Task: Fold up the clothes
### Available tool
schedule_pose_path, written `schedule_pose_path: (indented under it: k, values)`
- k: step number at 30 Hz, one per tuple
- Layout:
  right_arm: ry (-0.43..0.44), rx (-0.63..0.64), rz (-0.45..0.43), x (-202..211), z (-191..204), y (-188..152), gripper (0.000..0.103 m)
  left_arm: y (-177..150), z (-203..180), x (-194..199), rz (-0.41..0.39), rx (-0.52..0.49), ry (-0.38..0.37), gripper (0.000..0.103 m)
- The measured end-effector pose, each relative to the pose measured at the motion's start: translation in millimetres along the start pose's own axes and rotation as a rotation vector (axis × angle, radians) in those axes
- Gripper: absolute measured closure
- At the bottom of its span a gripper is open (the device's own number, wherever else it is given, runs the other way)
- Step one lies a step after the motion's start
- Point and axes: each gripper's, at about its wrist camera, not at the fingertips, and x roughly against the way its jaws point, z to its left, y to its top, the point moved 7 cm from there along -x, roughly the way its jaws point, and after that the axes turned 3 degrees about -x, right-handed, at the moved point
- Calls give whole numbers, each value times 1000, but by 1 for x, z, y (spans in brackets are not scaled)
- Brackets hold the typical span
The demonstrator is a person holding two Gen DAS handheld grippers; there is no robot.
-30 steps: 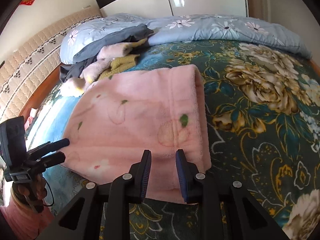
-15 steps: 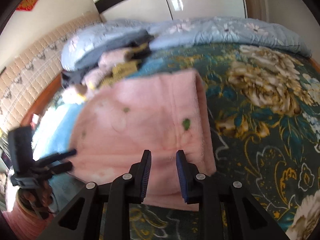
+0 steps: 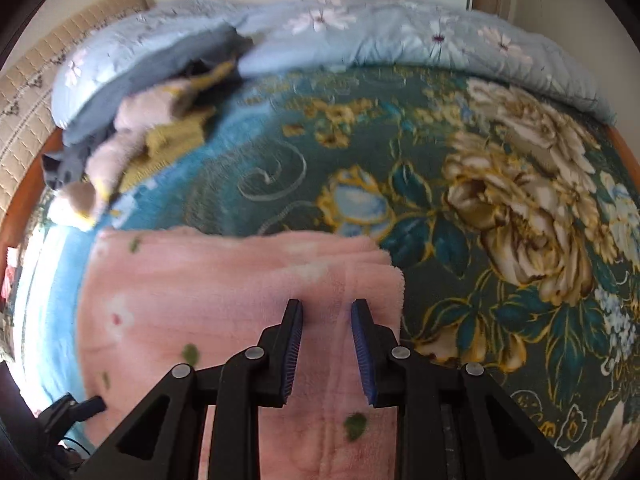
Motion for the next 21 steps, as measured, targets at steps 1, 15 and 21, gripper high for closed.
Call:
schedule_pose_path:
  k: [1, 15, 21]
  values:
    - [0, 4, 14, -5, -1, -3, 74, 0, 0, 0, 0, 1, -2, 29]
    - [17, 121, -113, 67, 20, -77, 74, -1, 2, 1, -4, 15, 2, 29]
    - [39, 16, -89, 33, 3, -96, 74, -1, 3, 1, -6, 20, -11, 29]
